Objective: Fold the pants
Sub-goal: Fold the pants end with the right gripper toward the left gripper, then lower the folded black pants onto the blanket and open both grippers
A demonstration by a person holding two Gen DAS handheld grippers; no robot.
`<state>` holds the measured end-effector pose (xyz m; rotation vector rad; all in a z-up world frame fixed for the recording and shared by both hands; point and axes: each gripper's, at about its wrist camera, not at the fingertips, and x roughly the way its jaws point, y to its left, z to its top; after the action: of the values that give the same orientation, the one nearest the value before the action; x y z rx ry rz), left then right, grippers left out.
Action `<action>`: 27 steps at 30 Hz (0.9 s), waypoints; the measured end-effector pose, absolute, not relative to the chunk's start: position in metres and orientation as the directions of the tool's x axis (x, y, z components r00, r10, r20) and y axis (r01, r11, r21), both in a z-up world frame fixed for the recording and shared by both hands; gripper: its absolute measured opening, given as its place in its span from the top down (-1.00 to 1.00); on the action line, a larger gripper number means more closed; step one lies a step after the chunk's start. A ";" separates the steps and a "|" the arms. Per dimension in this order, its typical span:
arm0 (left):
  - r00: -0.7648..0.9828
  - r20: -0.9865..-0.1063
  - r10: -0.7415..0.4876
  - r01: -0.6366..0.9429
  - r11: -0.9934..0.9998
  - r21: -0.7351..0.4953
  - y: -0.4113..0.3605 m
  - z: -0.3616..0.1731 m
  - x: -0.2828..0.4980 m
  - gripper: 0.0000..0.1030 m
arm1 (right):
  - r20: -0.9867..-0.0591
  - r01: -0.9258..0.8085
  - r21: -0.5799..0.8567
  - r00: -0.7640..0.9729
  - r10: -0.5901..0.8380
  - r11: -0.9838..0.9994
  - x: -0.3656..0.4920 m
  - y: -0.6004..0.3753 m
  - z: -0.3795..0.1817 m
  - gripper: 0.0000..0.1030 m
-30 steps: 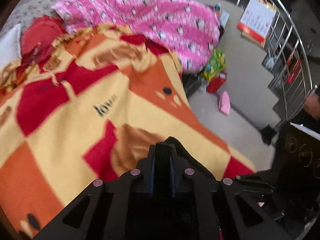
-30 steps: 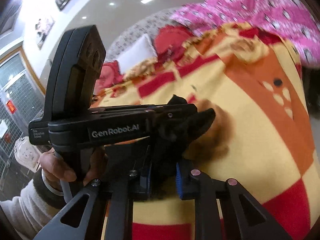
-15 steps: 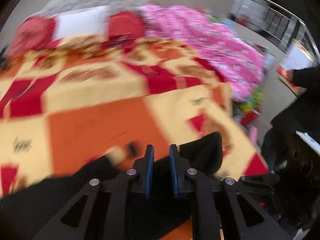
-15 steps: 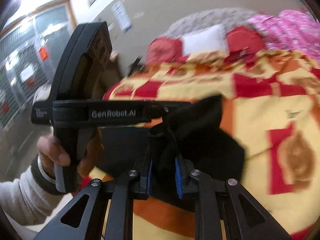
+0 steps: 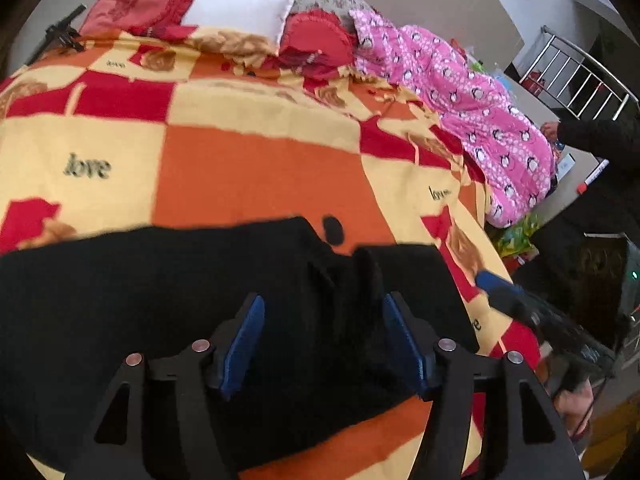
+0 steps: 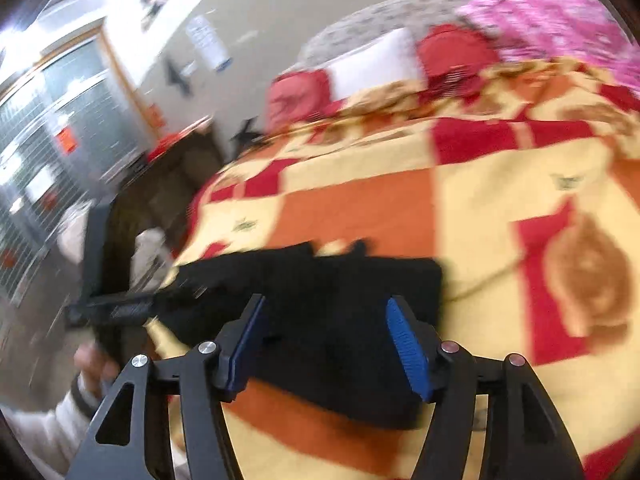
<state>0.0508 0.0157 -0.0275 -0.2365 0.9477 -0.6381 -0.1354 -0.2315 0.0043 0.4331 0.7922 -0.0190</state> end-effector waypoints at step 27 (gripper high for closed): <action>0.486 -0.750 -0.449 0.313 0.891 -0.330 -0.003 -0.032 0.048 0.38 | -0.792 0.147 0.178 0.608 0.053 0.973 -0.084 -0.197 -0.038 0.03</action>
<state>0.0477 -0.0031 -0.0320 -0.1565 0.9567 -0.4656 -0.0839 -0.1972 -0.0375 0.2350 0.9183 -0.0548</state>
